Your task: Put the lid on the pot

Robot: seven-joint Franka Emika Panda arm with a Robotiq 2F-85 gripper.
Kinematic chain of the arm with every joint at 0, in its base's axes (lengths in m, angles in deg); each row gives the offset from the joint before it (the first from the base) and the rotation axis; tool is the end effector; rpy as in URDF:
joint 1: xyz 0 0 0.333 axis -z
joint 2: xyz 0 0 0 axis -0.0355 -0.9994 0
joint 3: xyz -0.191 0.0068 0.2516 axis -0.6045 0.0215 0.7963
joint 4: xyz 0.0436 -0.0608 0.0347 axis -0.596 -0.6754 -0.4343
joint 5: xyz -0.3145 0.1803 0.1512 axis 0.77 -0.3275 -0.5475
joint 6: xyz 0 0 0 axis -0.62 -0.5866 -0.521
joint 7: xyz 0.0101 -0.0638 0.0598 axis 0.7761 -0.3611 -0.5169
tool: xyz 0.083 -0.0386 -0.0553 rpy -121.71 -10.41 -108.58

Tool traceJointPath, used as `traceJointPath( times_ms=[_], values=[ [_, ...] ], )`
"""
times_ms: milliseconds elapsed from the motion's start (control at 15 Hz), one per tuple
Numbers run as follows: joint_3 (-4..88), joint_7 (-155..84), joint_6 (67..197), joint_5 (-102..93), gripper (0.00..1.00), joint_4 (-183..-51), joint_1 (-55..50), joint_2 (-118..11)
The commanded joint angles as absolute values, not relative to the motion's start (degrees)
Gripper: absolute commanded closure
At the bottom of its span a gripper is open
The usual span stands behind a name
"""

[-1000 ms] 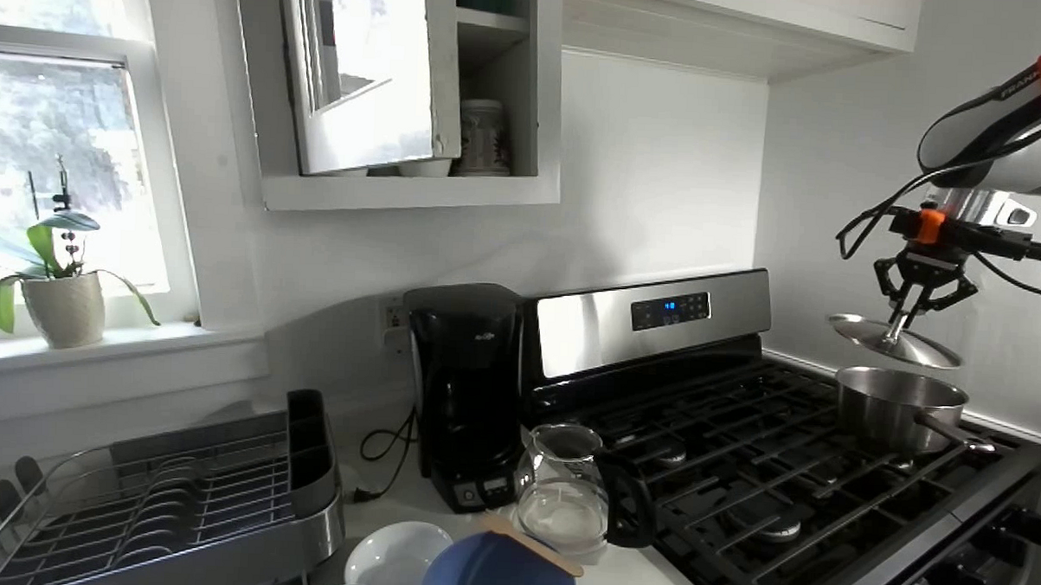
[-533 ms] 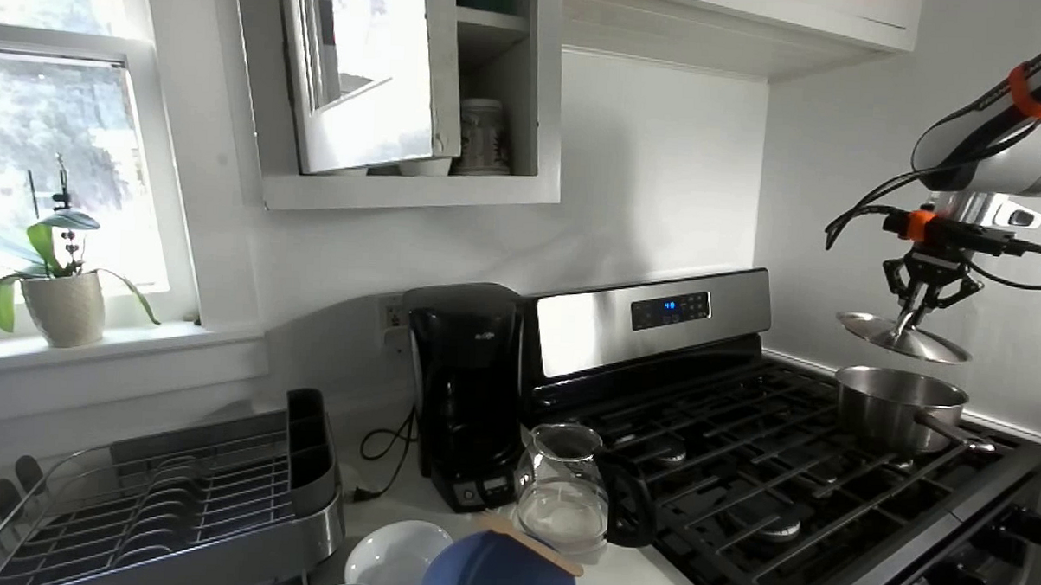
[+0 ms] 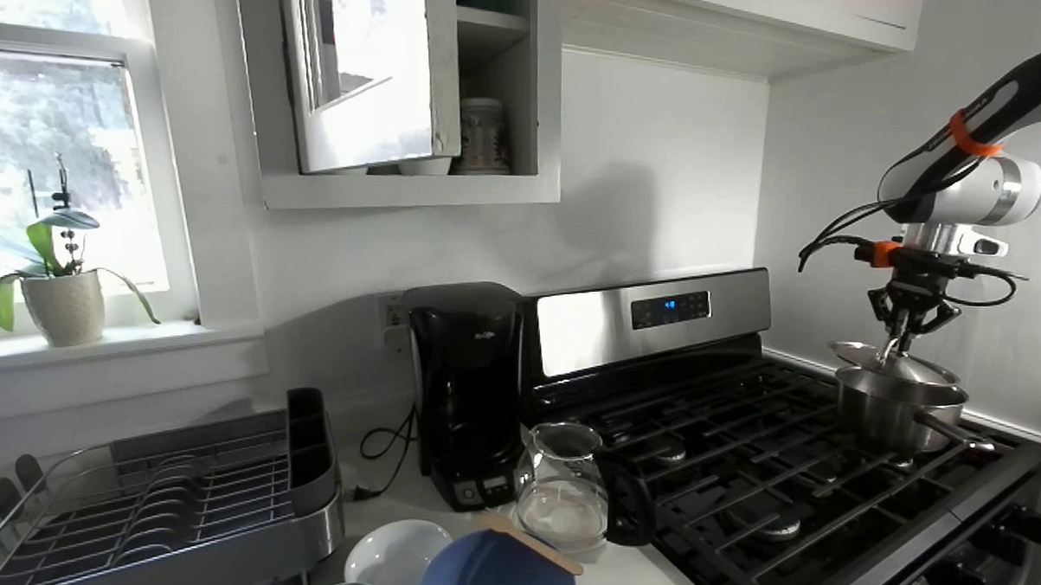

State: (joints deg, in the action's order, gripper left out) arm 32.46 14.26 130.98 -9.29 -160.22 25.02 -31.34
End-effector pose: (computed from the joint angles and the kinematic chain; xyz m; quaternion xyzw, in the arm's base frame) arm 0.3755 -0.3200 0.3724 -0.6660 0.7448 -0.0297 0.0292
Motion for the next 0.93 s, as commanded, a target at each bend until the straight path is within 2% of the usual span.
traceJointPath(
  times_ms=[0,667,733,800,867],
  values=[
    [30.1,19.1,131.7,-8.6,0.96,-157.3,23.2,-35.7],
    [26.5,27.9,132.8,-7.7,0.96,-156.4,21.2,-39.1],
    [26.4,28.3,132.7,-7.8,0.60,-156.3,21.0,-39.2],
    [26.3,28.4,132.7,-8.1,0.59,-156.5,21.0,-39.0],
    [26.2,28.7,132.7,-8.1,0.53,-156.6,20.9,-38.9]
  ],
)
